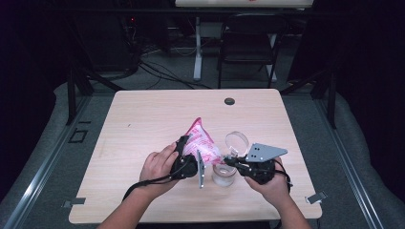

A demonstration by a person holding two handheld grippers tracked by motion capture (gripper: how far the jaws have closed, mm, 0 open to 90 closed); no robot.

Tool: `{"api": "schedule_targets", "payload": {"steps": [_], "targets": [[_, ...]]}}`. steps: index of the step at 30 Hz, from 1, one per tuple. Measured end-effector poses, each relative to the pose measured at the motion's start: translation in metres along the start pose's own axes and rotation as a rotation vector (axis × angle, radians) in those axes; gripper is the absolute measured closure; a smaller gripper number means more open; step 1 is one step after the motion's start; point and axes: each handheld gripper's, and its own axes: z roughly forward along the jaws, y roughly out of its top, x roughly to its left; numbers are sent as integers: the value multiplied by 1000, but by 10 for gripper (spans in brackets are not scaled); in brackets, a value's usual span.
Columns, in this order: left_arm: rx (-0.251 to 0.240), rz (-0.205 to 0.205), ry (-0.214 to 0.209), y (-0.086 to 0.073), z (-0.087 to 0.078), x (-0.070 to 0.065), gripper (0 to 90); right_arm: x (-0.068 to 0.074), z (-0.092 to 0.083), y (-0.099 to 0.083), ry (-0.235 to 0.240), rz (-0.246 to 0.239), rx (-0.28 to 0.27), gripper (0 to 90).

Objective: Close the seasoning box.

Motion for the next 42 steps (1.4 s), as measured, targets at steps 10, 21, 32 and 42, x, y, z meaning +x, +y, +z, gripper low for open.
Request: {"api": "schedule_targets", "payload": {"steps": [10, 21, 32, 42], "targets": [[0, 16, 8, 0, -1, 1, 593, 0, 1, 0, 1, -2, 1, 900], [-7, 30, 20, 1, -2, 2, 596, 0, 1, 0, -4, -2, 6, 900], [-10, 32, 22, 1, -2, 2, 598, 0, 0, 0, -3, -2, 4, 900], [-12, 38, 27, 2, -3, 2, 600, 0, 0, 0, -5, -2, 2, 900]]}}
